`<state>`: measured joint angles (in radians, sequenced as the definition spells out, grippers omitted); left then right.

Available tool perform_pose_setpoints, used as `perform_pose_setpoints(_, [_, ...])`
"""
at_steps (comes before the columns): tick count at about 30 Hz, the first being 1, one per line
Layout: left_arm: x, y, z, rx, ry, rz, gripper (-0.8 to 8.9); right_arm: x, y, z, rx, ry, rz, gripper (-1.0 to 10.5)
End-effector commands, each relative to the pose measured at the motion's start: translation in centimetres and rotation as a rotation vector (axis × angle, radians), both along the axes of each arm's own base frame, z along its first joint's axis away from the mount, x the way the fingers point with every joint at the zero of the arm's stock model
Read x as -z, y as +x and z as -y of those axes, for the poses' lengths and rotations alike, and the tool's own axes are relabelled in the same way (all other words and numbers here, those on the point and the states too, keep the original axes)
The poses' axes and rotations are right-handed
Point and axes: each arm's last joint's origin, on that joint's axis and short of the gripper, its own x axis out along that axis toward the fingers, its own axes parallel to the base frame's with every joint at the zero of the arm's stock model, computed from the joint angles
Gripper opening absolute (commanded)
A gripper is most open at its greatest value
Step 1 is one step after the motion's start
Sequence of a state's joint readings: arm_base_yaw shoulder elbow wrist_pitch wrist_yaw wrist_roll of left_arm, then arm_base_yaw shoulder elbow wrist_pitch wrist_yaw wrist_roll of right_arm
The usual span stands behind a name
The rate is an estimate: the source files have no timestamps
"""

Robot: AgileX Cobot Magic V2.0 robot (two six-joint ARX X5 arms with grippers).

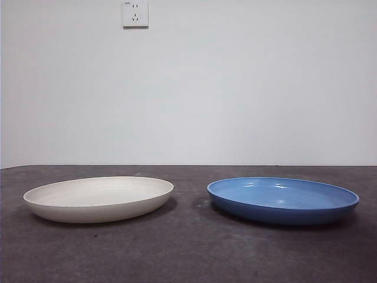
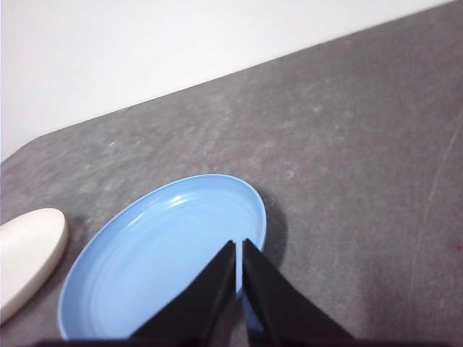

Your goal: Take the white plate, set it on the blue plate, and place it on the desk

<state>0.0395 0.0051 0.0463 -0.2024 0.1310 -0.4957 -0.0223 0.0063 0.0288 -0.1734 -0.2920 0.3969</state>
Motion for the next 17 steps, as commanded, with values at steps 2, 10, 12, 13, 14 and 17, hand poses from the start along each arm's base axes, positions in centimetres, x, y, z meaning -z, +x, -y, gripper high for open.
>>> perform_pose_setpoints(2, [-1.8, -0.4, 0.1, 0.026, -0.052, 0.021, 0.09, -2.3, -0.4, 0.0, 0.002, 0.039, 0.066, 0.1])
perform_pose_setpoints(10, [-5.9, -1.3, 0.3, 0.077, -0.020, -0.052, 0.09, -6.6, -1.7, 0.0, -0.002, 0.014, 0.089, 0.1])
perform_pose_setpoints(12, [-7.1, -1.2, 0.4, 0.122, 0.000, -0.070, 0.09, -7.9, -2.0, -0.1, -0.018, -0.006, 0.074, 0.1])
perform_pose_setpoints(13, [-7.6, -1.1, 0.4, 0.142, 0.008, -0.083, 0.09, -8.5, -2.1, -0.1, -0.032, -0.016, 0.068, 0.1])
perform_pose_setpoints(14, [-8.2, -1.0, 0.5, 0.167, 0.021, -0.103, 0.09, -9.2, -2.2, -0.2, -0.051, -0.026, 0.057, 0.1])
perform_pose_setpoints(17, [-9.7, -0.3, 0.6, 0.250, 0.054, -0.158, 0.09, -11.2, -2.1, -0.3, -0.111, -0.065, 0.002, 0.1])
